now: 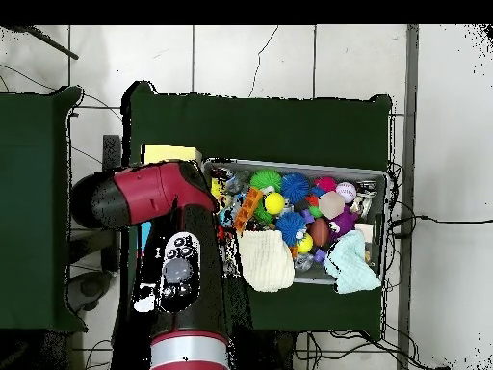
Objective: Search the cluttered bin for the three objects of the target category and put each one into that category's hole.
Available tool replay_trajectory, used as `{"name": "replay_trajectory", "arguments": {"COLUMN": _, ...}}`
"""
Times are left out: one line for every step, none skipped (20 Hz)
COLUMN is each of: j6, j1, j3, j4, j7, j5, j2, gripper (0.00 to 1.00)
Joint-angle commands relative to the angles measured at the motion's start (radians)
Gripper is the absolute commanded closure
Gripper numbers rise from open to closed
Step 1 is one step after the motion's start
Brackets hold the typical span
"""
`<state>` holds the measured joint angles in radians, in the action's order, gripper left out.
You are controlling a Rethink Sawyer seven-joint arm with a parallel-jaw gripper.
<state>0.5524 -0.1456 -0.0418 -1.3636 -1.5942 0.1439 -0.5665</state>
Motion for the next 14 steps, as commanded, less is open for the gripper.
{"name": "replay_trajectory", "arguments": {"j6": -0.047, "j1": 0.026, "j3": 0.063, "j4": -0.091, "j7": -0.052, "j5": 0.055, "j2": 0.024, "gripper": 1.0}}
{"name": "replay_trajectory", "arguments": {"j6": -0.051, "j1": 0.023, "j3": 0.06, "j4": -0.088, "j7": -0.057, "j5": 0.056, "j2": 0.029, "gripper": 1.0}}
{"name": "replay_trajectory", "arguments": {"j6": -0.059, "j1": 0.019, "j3": 0.057, "j4": -0.083, "j7": -0.064, "j5": 0.057, "j2": 0.038, "gripper": 1.0}}
{"name": "replay_trajectory", "arguments": {"j6": -0.069, "j1": 0.016, "j3": 0.056, "j4": -0.077, "j7": -0.069, "j5": 0.059, "j2": 0.049, "gripper": 1.0}}
{"name": "replay_trajectory", "arguments": {"j6": -0.078, "j1": 0.011, "j3": 0.051, "j4": -0.069, "j7": -0.076, "j5": 0.062, "j2": 0.06, "gripper": 1.0}}
{"name": "replay_trajectory", "arguments": {"j6": -0.087, "j1": 0.006, "j3": 0.046, "j4": -0.061, "j7": -0.082, "j5": 0.065, "j2": 0.072, "gripper": 1.0}}
{"name": "replay_trajectory", "arguments": {"j6": -0.094, "j1": 0.002, "j3": 0.04, "j4": -0.054, "j7": -0.088, "j5": 0.067, "j2": 0.081, "gripper": 1.0}}
{"name": "replay_trajectory", "arguments": {"j6": -0.096, "j1": -0.002, "j3": 0.036, "j4": -0.049, "j7": -0.091, "j5": 0.066, "j2": 0.086, "gripper": 1.0}}
{"name": "replay_trajectory", "arguments": {"j6": -0.097, "j1": -0.005, "j3": 0.032, "j4": -0.045, "j7": -0.095, "j5": 0.066, "j2": 0.09, "gripper": 1.0}}
{"name": "replay_trajectory", "arguments": {"j6": -0.098, "j1": -0.007, "j3": 0.03, "j4": -0.043, "j7": -0.096, "j5": 0.064, "j2": 0.093, "gripper": 1.0}}
{"name": "replay_trajectory", "arguments": {"j6": -0.098, "j1": -0.008, "j3": 0.028, "j4": -0.041, "j7": -0.096, "j5": 0.063, "j2": 0.095, "gripper": 1.0}}
{"name": "replay_trajectory", "arguments": {"j6": -0.097, "j1": -0.01, "j3": 0.025, "j4": -0.037, "j7": -0.098, "j5": 0.061, "j2": 0.097, "gripper": 1.0}}
{"name": "replay_trajectory", "arguments": {"j6": -0.097, "j1": -0.013, "j3": 0.022, "j4": -0.033, "j7": -0.099, "j5": 0.06, "j2": 0.101, "gripper": 1.0}}
{"name": "replay_trajectory", "arguments": {"j6": -0.103, "j1": -0.016, "j3": 0.017, "j4": -0.027, "j7": -0.102, "j5": 0.061, "j2": 0.109, "gripper": 1.0}}
